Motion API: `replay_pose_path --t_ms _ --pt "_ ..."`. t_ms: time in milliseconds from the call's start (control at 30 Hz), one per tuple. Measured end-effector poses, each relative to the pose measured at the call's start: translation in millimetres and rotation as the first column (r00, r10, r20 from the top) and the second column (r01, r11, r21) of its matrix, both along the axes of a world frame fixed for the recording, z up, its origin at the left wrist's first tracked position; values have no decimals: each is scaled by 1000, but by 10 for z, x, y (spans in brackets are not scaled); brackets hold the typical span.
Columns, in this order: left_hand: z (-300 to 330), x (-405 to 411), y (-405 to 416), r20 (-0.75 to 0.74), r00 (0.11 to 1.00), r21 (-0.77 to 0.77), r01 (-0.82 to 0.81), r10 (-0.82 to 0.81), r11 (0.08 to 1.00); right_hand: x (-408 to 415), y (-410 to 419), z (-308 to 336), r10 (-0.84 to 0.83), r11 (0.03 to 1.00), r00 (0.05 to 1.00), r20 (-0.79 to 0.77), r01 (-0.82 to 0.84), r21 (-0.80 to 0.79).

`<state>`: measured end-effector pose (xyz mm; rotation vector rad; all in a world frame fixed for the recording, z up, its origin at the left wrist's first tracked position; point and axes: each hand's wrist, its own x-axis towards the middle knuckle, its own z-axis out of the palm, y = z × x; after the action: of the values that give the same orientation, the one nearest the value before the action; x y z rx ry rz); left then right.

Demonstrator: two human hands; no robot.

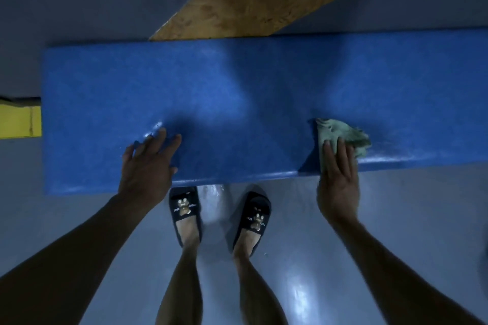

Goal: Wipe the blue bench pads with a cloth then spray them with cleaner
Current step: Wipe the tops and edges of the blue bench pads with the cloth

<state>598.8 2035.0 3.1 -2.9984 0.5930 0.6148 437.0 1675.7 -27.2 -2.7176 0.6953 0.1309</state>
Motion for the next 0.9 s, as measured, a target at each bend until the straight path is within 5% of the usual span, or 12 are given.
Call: replay_pose_path --t_ms 67,133,267,367,433,500,600,767,833,900 --pt "-14 13 14 -5 1000 -15 1 -1 1000 154 498 -60 -226 971 973 40 222 92" --pt "-28 18 32 -3 1000 -17 26 -26 1000 270 1085 -81 -249 961 966 72 237 139" --pt "-7 67 92 15 997 -22 72 -72 997 340 1823 -31 232 959 967 102 -245 144" --pt "36 143 128 10 997 -50 72 -72 996 447 1349 -70 655 750 748 108 -661 34" --pt "44 190 194 44 993 -100 110 -106 989 523 824 -82 743 669 669 33 -740 -70" --pt "41 215 310 54 991 -144 129 -122 981 538 405 -54 627 776 779 1 -624 -98" --pt "24 221 561 86 989 -166 131 -118 977 448 375 -17 221 975 975 20 -220 -31" --pt "-5 306 1069 138 986 -141 116 -96 983 539 1583 -147 -296 953 945 139 283 108" --pt "-24 346 1239 134 987 -124 108 -91 986 592 2176 -129 -263 962 949 174 244 123" --pt "-22 381 1340 116 990 -110 96 -83 989 566 2582 -60 38 991 990 133 -54 119"
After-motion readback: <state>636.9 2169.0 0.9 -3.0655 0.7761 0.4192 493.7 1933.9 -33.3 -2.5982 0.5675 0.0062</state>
